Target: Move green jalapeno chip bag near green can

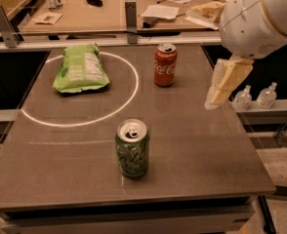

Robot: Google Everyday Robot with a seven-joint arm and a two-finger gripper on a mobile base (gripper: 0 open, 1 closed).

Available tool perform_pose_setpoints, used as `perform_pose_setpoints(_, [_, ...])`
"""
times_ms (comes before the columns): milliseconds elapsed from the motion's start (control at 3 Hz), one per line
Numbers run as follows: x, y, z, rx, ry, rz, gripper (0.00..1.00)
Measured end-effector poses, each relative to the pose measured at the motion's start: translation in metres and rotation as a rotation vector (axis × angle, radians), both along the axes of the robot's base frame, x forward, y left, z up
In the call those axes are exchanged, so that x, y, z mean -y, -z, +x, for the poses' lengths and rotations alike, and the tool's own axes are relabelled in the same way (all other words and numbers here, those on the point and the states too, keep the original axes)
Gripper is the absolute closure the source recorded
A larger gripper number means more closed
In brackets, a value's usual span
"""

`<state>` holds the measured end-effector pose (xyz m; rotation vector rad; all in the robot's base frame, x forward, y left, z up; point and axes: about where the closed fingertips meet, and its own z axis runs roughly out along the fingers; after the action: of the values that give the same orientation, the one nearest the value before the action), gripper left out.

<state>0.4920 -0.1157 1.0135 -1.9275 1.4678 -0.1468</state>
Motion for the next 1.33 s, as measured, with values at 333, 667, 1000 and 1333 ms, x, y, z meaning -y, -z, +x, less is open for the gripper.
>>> perform_pose_setpoints(333, [-0.018, -0.001, 0.020, 0.046, -0.096, -0.088, 0.00])
perform_pose_setpoints(667, [-0.018, -0.001, 0.020, 0.046, -0.096, -0.088, 0.00])
perform_pose_setpoints(1000, [-0.041, 0.007, 0.018, 0.034, -0.166, -0.060, 0.00])
perform_pose_setpoints(1333, [-0.075, 0.022, 0.020, 0.040, -0.261, -0.009, 0.00])
